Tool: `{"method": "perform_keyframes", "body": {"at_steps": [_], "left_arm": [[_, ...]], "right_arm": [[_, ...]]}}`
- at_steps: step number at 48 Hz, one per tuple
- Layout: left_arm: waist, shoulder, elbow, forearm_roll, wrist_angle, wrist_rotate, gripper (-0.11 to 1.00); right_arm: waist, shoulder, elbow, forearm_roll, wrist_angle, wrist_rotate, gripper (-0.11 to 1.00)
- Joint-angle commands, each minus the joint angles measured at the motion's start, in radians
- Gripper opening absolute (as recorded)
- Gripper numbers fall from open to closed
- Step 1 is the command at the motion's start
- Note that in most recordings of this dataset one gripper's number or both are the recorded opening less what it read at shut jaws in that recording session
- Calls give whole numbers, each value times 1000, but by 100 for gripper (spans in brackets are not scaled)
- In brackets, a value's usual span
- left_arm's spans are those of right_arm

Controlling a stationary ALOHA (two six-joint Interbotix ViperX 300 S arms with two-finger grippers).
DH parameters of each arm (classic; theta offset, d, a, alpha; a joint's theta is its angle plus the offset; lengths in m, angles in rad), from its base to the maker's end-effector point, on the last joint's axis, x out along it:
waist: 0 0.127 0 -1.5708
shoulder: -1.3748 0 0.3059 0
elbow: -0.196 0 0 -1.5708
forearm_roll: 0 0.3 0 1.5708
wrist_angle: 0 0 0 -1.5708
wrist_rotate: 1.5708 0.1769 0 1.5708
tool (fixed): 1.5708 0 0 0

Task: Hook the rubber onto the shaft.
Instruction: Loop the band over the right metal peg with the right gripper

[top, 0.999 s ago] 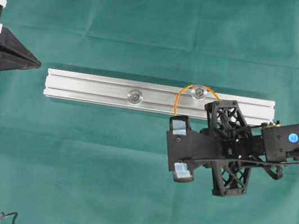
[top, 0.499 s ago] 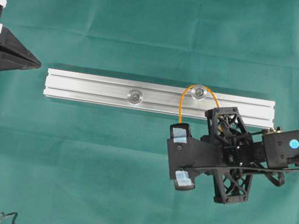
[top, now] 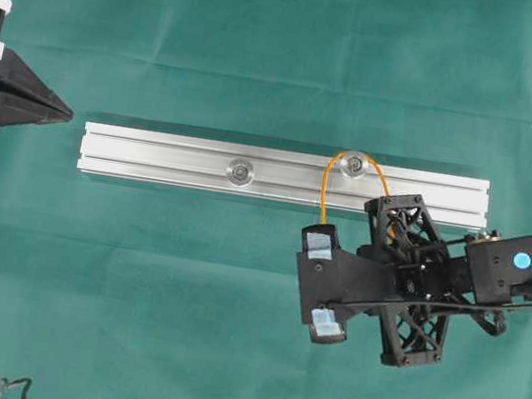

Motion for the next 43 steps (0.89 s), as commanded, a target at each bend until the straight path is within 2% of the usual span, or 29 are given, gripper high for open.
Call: {"method": "perform_keyframes", "body": {"at_steps": [1,7,25,43], "left_arm": [[-2,8,-32,2,-5,0,0],[-2,8,-32,2,-5,0,0],[-2,8,-32,2,-5,2,0],[-2,6,-32,3,-5,2,0]], "right_arm": [[8,-9,-17,5,-8,15,7],[8,-8,-18,5,-8,92,7],[8,12,-46,5,-8,445,7],[6,14,-48,5,-94,724,7]]}}
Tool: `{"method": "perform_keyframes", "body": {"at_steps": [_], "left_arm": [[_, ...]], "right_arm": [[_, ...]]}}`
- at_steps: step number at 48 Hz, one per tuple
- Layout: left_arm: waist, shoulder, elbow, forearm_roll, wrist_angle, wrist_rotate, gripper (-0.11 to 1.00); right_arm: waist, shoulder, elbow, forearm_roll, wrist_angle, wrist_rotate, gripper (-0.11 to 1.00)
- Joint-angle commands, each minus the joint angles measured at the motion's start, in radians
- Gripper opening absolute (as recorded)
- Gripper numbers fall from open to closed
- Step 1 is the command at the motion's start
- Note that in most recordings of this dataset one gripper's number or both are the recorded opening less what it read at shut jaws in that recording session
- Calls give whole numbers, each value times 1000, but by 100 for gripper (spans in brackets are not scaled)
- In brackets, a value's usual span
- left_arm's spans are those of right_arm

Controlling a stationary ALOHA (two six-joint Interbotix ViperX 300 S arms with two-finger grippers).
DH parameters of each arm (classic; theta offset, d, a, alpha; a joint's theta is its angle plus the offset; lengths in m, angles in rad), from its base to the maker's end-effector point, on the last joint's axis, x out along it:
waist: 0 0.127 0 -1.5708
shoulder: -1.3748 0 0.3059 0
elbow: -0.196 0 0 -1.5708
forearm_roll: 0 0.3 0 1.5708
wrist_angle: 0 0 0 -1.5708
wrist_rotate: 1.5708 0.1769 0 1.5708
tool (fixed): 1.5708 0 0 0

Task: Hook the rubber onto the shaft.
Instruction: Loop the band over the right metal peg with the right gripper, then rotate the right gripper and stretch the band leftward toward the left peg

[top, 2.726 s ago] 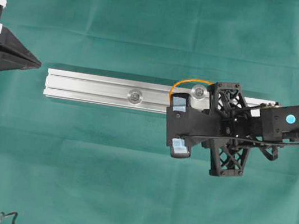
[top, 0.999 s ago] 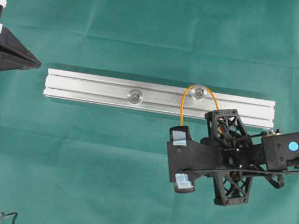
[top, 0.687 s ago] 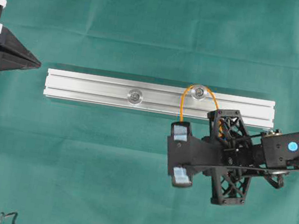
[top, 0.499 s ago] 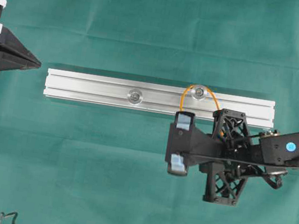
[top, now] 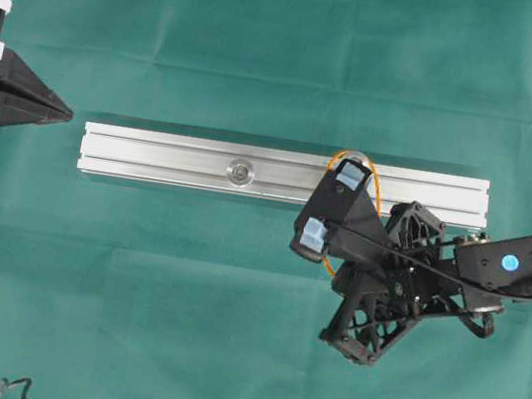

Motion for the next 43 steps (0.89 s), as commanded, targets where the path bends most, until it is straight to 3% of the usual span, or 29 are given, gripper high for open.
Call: {"method": "perform_keyframes", "body": {"at_steps": [1,26,33,43], "left_arm": [[-2,6,-32,2,-5,2,0],[-3,6,-32,2,-3,3,0],[-2,6,-32,2,-3,3,0],[-2,5,-32,2,-3,3,0]], "right_arm": [[6,-12,-26,3,-25,46,7],[5,-12,-28,3,-38,382,7],[5,-11,-28,-2,-37,426,7],[-6,-2,-41,-5,-37,430,7]]}}
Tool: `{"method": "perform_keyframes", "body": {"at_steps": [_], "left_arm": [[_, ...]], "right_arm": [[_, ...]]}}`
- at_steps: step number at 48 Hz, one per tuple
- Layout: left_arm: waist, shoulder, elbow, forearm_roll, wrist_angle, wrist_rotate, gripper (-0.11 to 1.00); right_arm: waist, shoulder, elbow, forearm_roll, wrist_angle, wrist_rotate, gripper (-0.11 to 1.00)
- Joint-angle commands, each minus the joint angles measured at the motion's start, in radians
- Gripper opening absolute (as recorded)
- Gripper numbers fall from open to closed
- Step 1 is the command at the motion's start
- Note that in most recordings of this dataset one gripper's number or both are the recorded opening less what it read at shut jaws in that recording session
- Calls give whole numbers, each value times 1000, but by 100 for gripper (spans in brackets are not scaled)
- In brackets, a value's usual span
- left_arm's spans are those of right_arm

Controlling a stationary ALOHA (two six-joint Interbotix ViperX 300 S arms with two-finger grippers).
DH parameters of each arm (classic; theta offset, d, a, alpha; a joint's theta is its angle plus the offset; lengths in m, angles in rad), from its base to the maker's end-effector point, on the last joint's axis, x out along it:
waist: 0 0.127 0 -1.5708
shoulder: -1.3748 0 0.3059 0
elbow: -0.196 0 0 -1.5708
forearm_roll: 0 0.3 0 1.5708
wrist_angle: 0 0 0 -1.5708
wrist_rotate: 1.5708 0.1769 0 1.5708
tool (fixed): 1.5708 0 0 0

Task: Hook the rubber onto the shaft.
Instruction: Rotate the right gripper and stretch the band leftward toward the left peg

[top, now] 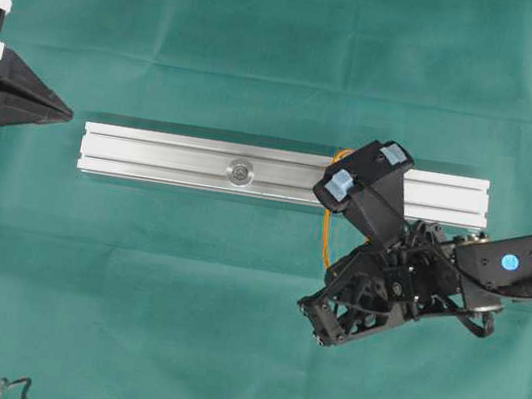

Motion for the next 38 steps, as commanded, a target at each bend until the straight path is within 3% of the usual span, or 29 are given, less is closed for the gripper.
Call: {"method": "perform_keyframes", "body": {"at_steps": [1,17,38], "left_arm": [[-2,5,-32,2,-5,2,0],[-2,2,-32,3,-3,0,0],[-2,2,-32,2,-3,0,0]], "right_arm": [[-5,-2,-43,-2,-3,2,7],[-64,92,-176,-54,-2,-3,7],[-124,173,-278,-72,-2,-9,7]]}}
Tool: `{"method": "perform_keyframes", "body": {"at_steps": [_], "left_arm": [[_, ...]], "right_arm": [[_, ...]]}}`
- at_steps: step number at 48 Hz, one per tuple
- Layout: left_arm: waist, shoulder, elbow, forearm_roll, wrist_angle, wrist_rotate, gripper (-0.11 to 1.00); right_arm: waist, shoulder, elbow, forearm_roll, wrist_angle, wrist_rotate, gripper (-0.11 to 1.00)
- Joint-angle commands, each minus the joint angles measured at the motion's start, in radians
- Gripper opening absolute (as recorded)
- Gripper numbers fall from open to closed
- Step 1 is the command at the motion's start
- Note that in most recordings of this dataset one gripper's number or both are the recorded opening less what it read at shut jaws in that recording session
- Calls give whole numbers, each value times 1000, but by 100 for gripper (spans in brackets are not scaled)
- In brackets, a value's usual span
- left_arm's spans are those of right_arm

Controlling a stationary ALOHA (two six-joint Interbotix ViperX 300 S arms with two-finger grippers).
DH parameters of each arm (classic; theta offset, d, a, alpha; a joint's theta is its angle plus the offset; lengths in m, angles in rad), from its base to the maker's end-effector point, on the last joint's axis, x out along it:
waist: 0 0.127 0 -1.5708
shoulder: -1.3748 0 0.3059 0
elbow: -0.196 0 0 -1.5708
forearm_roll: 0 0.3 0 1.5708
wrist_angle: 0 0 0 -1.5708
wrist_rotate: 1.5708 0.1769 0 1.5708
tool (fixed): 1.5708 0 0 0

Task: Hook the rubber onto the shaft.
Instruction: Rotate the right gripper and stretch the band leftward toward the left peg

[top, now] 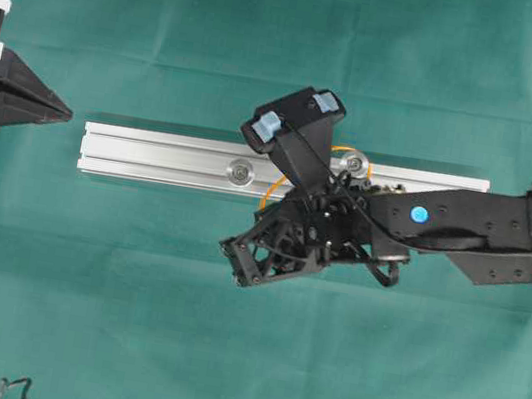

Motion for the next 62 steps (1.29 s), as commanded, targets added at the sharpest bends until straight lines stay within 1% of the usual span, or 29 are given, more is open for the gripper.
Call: {"method": "perform_keyframes", "body": {"at_steps": [1,10,25,47,62], "left_arm": [[-2,5,-32,2,-3,0,0],[-2,3,-32,2,-3,0,0],[-2,3,-32,2,-5,-2,0],[-2,2,-32,3,-3,-2,0],[-2,2,-32,2,-5,-3,0]], "right_arm": [[-9,-11,-40,-8,-5,-2,7],[-29,5,-55,-12,-5,-2,7],[-49,28,-72,-54,-5,-2,7],[-64,41,-81,-55,-11,-2,7],[-86,92,-146,-55,-11,-2,7]]}}
